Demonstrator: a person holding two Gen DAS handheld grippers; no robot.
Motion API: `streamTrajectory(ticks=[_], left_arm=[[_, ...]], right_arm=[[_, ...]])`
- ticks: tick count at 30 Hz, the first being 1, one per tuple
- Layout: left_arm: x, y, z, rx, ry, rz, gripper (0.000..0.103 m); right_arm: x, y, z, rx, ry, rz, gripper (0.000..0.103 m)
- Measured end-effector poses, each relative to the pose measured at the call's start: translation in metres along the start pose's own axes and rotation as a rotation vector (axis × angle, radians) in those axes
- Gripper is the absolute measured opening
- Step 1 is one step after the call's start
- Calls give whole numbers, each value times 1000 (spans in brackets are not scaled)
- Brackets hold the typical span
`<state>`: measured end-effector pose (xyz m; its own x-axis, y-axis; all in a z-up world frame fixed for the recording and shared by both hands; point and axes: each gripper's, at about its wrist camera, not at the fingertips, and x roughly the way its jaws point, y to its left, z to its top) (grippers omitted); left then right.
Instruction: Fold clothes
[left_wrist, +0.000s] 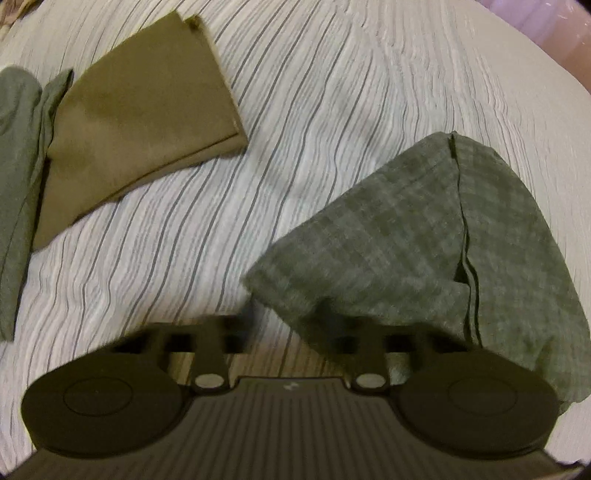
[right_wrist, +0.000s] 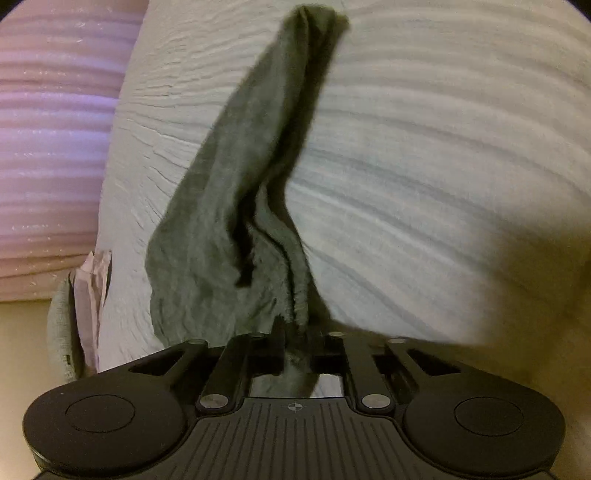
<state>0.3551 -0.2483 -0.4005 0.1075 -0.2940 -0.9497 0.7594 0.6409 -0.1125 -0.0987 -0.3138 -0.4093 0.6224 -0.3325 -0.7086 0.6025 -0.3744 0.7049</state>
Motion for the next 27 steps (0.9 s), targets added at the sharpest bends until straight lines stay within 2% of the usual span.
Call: streamTrajectory(ticks=[3, 6, 8, 10, 13, 16, 17, 18, 19, 21, 23, 27], left_arm=[[-22, -2, -6, -18, -17, -21, 0], [-57, -3, -24, -40, -38, -83, 0], [-88, -7, -46, -51, -54, -134, 1], [-118, -16, -80, -46, -36, -165, 1], [-162, -32, -134, -36, -3, -209, 1], [-185, -57, -196, 47, 132, -211, 3], [-187, -65, -214, 76, 179, -199, 8], [-188, -75, -232, 112, 224, -170, 8], [-189, -86, -242, 147, 237, -140, 10], [-190, -109, -255, 219, 227, -88, 14], [-186, -141, -254, 278, 183, -61, 29], [-167, -214, -230, 384, 113, -137, 32]], right_arm=[[-27, 23, 17, -125, -13, 34, 7], [-66, 50, 35, -267, -21, 85, 7], [-95, 63, 46, -352, -30, 111, 7], [-130, 68, 60, -419, -22, 136, 7], [-176, 61, 71, -507, 16, 118, 7], [-223, 23, 76, -539, 65, 22, 7], [-236, 3, 80, -532, 80, -34, 7], [-245, -19, 86, -511, 93, -92, 7], [-251, -43, 93, -476, 103, -151, 7], [-258, -86, 106, -406, 108, -208, 7], [-260, -119, 117, -341, 114, -228, 7], [-257, -137, 117, -259, 118, -159, 8]])
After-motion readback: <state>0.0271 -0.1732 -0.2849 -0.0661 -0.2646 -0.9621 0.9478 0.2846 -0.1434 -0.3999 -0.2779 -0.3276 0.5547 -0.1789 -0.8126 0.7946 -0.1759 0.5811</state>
